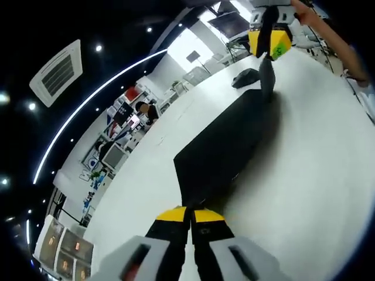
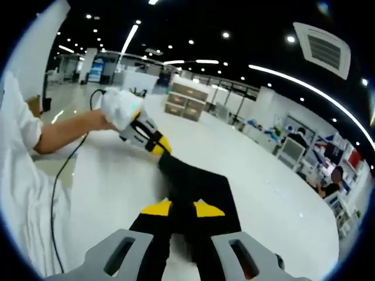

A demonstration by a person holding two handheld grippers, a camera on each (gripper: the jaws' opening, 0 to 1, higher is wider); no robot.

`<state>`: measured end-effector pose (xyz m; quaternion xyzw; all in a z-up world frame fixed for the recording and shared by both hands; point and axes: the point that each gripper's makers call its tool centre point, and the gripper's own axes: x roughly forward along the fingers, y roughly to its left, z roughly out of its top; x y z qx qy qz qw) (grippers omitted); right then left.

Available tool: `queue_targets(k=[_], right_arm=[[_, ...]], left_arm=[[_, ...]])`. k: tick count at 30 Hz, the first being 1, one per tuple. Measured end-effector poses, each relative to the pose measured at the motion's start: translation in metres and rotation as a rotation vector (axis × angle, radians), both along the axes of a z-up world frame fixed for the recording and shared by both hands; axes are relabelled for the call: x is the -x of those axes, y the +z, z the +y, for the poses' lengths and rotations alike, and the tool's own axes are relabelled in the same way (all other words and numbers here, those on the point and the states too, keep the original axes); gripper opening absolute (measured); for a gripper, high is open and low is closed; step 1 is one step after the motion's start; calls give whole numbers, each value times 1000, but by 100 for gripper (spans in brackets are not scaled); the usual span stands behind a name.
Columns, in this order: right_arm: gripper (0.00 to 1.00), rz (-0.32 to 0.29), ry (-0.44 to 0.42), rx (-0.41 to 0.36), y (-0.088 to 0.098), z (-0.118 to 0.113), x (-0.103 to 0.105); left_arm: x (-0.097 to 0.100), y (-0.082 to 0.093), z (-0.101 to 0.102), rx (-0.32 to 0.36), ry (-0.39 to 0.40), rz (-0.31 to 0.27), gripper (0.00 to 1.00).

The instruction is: Arrange the mouse and mouse pad neatly on the desk surface

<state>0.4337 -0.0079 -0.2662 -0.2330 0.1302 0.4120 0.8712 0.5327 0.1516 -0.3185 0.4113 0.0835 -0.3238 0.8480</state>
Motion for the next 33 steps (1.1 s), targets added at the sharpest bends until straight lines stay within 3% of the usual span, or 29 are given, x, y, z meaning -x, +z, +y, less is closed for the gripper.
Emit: queue_targets(k=[7, 13, 33], right_arm=[[20, -6, -31, 20, -2, -4, -1], [32, -17, -31, 18, 1, 1, 3], [41, -90, 25, 9, 33, 20, 25]], left_arm=[[1, 7, 2, 33, 13, 0, 3], [4, 15, 1, 27, 15, -16, 3], [22, 53, -3, 45, 22, -83, 3]])
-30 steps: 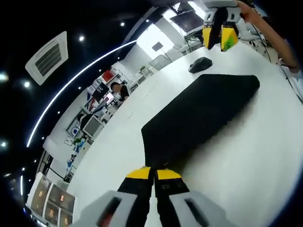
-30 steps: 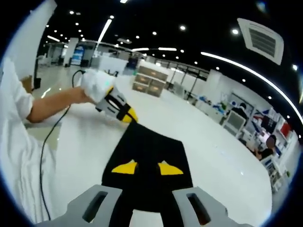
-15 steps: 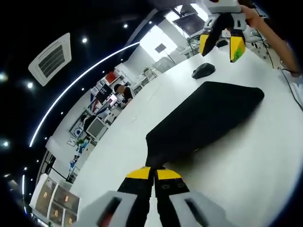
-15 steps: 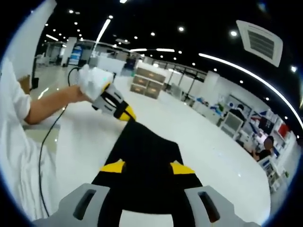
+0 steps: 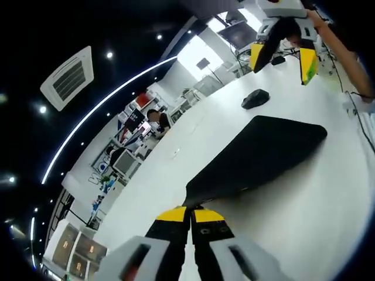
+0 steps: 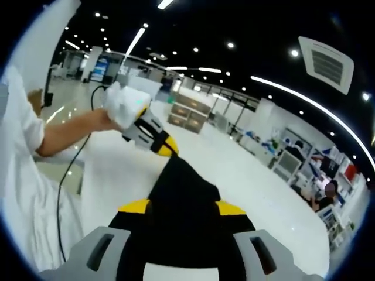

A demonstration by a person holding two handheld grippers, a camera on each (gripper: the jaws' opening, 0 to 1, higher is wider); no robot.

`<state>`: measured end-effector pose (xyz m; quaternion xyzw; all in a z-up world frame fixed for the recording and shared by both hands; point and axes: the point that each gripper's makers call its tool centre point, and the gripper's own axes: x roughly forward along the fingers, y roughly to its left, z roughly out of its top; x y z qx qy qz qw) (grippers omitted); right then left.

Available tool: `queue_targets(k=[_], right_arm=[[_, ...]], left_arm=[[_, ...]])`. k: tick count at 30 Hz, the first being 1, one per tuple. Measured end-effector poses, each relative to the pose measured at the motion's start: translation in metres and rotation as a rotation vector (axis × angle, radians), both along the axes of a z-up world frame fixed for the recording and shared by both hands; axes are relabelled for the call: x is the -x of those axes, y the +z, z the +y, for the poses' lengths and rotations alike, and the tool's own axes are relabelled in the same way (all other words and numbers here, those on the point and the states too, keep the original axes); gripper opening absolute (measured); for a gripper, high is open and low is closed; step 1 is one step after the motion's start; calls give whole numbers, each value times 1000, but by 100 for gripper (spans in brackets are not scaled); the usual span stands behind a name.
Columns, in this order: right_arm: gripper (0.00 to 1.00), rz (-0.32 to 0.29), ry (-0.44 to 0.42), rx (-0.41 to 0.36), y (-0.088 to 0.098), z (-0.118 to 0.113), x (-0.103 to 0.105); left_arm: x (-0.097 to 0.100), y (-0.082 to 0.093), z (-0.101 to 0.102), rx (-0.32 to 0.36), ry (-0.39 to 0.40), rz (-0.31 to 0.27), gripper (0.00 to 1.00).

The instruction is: Arrange the mouse and mouse pad neatly on the desk surface

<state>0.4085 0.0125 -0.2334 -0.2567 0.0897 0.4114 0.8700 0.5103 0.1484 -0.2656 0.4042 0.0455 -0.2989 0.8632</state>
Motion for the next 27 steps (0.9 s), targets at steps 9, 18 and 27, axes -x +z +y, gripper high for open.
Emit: queue_targets(k=[9, 18, 27], right_arm=[[44, -41, 29, -5, 12, 13, 11], [48, -61, 63, 0, 17, 31, 27], [48, -61, 84, 13, 14, 41, 34]], left_arm=[[2, 4, -1, 4, -1, -8, 3], [5, 8, -2, 12, 2, -11, 4], [6, 9, -3, 13, 1, -7, 4]])
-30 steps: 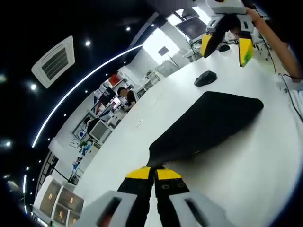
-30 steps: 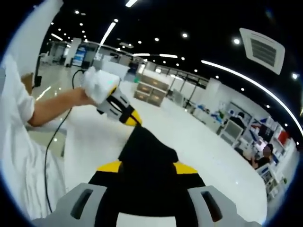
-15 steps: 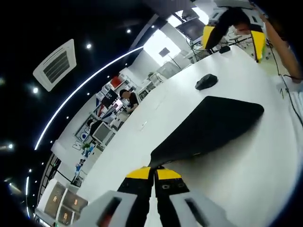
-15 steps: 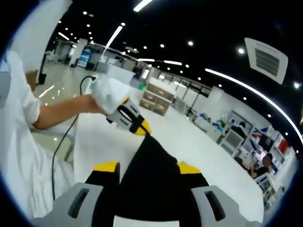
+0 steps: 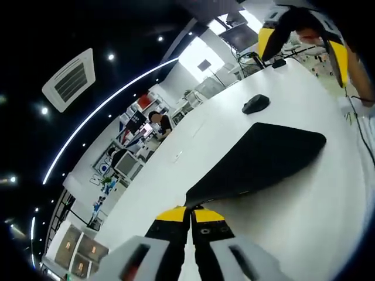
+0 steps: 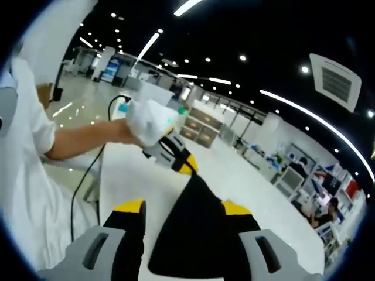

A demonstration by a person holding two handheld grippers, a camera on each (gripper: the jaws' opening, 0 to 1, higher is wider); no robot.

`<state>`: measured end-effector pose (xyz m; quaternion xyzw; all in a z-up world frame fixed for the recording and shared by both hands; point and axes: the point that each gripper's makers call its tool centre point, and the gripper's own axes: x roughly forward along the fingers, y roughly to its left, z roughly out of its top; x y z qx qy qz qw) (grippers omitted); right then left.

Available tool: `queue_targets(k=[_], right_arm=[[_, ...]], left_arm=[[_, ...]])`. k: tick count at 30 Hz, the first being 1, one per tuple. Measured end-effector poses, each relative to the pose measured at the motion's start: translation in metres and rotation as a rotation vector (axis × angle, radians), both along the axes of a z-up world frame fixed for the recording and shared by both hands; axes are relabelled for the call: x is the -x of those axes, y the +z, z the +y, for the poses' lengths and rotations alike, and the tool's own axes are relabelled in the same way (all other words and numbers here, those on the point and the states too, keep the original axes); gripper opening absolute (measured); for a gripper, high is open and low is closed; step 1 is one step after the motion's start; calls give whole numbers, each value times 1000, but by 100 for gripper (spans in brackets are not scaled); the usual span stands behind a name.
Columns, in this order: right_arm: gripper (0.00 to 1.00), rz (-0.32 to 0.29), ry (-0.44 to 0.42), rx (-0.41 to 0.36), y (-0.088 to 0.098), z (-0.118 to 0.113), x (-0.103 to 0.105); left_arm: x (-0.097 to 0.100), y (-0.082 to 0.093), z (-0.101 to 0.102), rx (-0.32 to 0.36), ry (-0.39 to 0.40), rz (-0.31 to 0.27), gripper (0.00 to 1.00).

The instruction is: Arrange the mouse and mouse pad neatly on the desk surface

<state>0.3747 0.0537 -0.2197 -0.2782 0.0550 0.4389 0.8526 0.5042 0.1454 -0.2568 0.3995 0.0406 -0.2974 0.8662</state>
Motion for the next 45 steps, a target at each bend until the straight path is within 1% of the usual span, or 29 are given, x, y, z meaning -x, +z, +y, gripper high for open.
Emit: queue_targets(k=[2, 3, 7, 14, 18, 21, 29, 32, 35, 39, 45], right_arm=[[48, 10, 6, 6, -4, 4, 0], [48, 19, 11, 17, -10, 8, -1], [48, 32, 17, 49, -21, 15, -2], [48, 67, 14, 89, -41, 22, -11], [48, 94, 11, 107, -55, 24, -16], [48, 103, -14, 153, -69, 22, -24], [48, 130, -35, 207, -92, 22, -35], [48, 134, -43, 217, -96, 21, -38], [48, 138, -49, 223, -99, 19, -39], [48, 137, -59, 248, -104, 17, -43], [48, 139, -75, 266, -105, 9, -47]], left_arm=[[0, 0, 0, 2, 0, -1, 4], [0, 0, 0, -1, -1, -1, 4], [1, 2, -1, 5, -2, -2, 4], [1, 2, -1, 4, -4, 0, 4], [1, 3, -1, 7, -5, -1, 4], [2, 4, -1, 6, -7, -1, 4], [1, 5, -1, 7, -10, -2, 4], [2, 8, -1, 16, -9, -6, 5], [2, 8, -1, 13, -11, -7, 5], [2, 8, 0, 14, -9, -5, 5], [2, 8, 1, 18, -7, -4, 5]])
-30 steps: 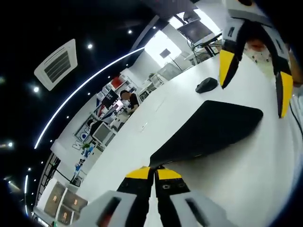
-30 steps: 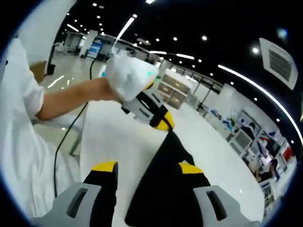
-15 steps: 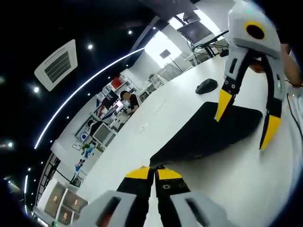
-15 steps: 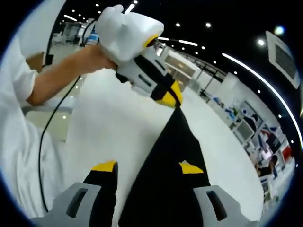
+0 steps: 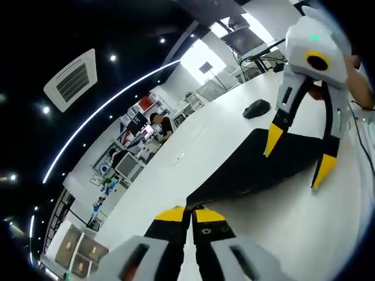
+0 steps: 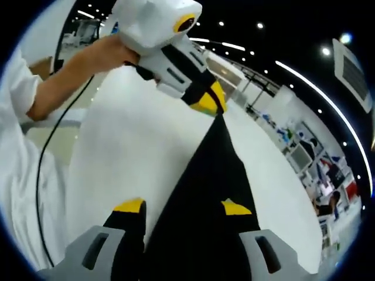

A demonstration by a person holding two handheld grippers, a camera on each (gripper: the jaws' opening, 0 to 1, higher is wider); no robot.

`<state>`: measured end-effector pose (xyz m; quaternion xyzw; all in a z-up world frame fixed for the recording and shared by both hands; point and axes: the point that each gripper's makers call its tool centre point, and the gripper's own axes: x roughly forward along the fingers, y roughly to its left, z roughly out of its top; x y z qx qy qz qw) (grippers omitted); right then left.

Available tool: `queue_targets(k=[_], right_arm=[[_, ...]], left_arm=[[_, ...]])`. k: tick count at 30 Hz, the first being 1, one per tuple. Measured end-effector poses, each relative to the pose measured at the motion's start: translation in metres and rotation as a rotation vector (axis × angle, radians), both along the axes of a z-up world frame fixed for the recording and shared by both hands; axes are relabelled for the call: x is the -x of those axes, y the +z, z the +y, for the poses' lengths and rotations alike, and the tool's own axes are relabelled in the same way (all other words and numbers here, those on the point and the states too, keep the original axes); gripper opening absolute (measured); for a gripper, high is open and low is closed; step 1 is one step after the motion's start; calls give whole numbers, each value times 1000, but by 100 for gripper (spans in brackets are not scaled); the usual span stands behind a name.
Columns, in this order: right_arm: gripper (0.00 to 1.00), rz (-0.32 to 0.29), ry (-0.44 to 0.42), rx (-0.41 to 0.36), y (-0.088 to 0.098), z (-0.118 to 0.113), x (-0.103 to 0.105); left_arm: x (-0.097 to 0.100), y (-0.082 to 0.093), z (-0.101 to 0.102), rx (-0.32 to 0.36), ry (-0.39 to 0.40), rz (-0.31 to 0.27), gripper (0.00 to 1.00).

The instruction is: Arrange the mouse and mouse pad neatly on the desk surface

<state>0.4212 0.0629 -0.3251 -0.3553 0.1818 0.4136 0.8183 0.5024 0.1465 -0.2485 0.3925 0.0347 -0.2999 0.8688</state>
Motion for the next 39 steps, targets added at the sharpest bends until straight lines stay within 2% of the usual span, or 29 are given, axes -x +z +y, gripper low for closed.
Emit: queue_targets(k=[15, 26, 35, 39], right_arm=[[48, 13, -69, 0, 3, -28, -10], [48, -4, -147, 55, 1, -58, -21], [48, 0, -188, 52, 4, -79, -27], [47, 2, -197, 76, 0, -87, -29]], left_arm=[[-1, 1, 5, 21, 7, 16, 5], [-1, -1, 7, 21, 11, 23, 5], [-1, -3, 8, 28, 12, 32, 5], [0, -4, 7, 26, 11, 35, 5]])
